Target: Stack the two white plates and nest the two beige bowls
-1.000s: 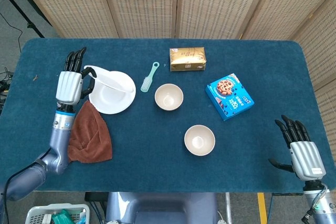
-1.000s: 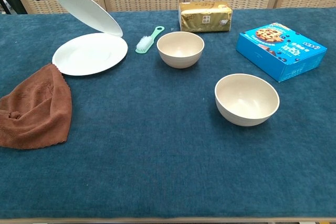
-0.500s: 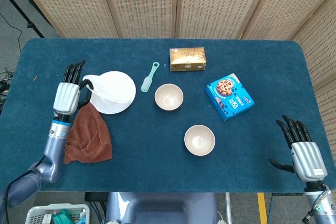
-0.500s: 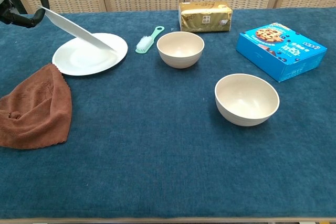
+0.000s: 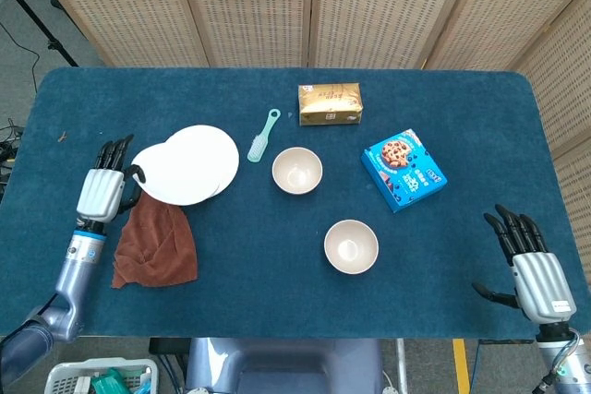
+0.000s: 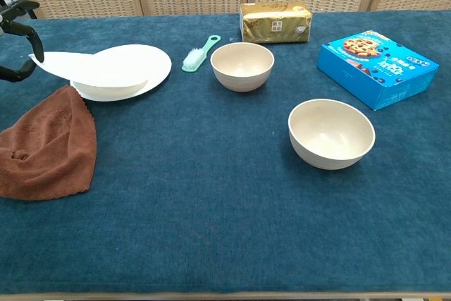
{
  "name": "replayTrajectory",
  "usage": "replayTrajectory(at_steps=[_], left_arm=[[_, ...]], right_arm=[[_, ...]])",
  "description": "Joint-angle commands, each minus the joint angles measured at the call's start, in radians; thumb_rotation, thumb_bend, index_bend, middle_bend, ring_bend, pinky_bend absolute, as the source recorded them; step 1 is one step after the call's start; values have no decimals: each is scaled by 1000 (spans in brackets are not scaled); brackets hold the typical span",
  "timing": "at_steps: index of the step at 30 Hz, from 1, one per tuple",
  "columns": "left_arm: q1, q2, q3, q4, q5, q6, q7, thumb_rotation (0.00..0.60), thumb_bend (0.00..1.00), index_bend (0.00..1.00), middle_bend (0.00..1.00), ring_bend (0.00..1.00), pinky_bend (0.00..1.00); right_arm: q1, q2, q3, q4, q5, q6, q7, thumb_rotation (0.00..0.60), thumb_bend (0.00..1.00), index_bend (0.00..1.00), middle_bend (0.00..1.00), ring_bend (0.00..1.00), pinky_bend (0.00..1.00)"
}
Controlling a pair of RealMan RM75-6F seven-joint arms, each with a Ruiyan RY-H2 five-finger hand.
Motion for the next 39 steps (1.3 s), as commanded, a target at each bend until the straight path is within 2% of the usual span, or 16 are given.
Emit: replayTrajectory(at_steps=[1,11,15,16,18,20,22,23,29,39], left_arm=[[-19,-32,-2,40,-12,-45,5,600,425,675,0,0,0],[-74,-114,-25,126,-33,-107,19,600,424,673,0,0,0],[-85,-133,-30,147,-41,-123,20,600,424,613,0,0,0],[-86,-134,-30,148,-41,-125,18,600,422,576,0,0,0],[-85,-133,-25,149,-38,-131,13,600,410,439,0,0,0],[-82,-126,-17,147,-35,-143,14,600,379,186,0,0,0],[-79,-112,-9,137,-34,-160,22,600,351,49,0,0,0],[-77,-106,-8,131,-35,-164,23,600,339,16,0,0,0],[-63,-66,-10,83,-45,-170,25,600,329,0,0,0,0],[-16,90,36,-87,8,-110,-23,600,270,0,0,0,0]], right_arm=[[2,-3,-1,1,2,-6,-4,600,0,0,0,0,0],[9,-10,-1,9,17,-25,-11,600,0,0,0,0,0],[11,-9,0,12,22,-28,-7,600,0,0,0,0,0],[11,-9,1,12,23,-28,-6,600,0,0,0,0,0],[11,-8,2,12,26,-28,-4,600,0,0,0,0,0],[10,-7,3,12,27,-27,-3,600,0,0,0,0,0],[11,-7,2,12,26,-26,0,600,0,0,0,0,0],[11,-7,2,12,25,-27,0,600,0,0,0,0,0],[12,-7,-3,9,17,-29,-3,600,0,0,0,0,0],[6,-4,-9,-1,5,-16,-8,600,0,0,0,0,0]])
